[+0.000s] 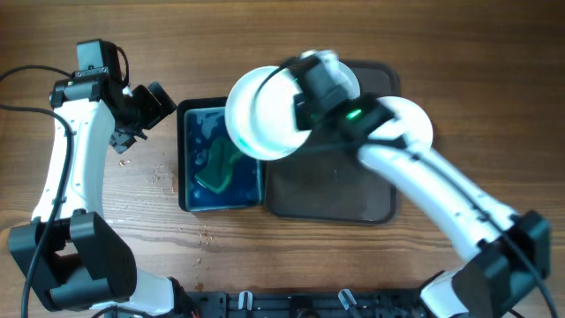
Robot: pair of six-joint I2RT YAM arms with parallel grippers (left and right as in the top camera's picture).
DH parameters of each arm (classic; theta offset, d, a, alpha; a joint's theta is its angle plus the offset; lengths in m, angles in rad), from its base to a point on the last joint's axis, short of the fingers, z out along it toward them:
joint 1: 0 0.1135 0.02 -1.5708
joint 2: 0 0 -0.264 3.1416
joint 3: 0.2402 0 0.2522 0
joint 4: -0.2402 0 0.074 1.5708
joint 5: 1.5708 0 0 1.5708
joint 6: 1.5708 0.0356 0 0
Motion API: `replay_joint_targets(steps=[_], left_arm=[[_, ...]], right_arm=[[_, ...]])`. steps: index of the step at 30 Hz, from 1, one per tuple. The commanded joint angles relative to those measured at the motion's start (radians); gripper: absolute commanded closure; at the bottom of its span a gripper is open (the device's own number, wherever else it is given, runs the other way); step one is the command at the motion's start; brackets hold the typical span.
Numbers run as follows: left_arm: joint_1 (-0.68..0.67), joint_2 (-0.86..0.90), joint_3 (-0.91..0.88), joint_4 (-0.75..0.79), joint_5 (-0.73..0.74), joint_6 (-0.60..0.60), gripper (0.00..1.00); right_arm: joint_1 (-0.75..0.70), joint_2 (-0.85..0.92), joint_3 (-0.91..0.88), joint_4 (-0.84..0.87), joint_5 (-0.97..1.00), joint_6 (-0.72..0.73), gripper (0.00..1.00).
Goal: Clean dirty plates on tray and stack at the side
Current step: 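Carry the plate to the right side and set it on the table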
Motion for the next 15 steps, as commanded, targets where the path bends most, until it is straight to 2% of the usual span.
replay_joint_targets(steps=[1, 5, 10, 15], left_arm=[[0.005, -0.01, 0.01, 0.002, -0.006, -0.014, 0.0], [0.005, -0.01, 0.01, 0.002, -0.006, -0.014, 0.0], [0.005, -0.01, 0.01, 0.002, -0.006, -0.014, 0.0], [0.005, -0.01, 0.01, 0.002, -0.006, -0.014, 0.0]], right_arm=[[-0.235, -0.135, 0.014, -0.045, -0.384, 0.043, 0.96], [-0.528, -0.177, 0.014, -0.144, -0.406, 0.054, 0.96], [-0.869, -0.124, 0.014, -0.264, -0.333, 0.037, 0.96], [-1.105, -0.016, 0.014, -0.307, -0.217, 0.038, 0.96]])
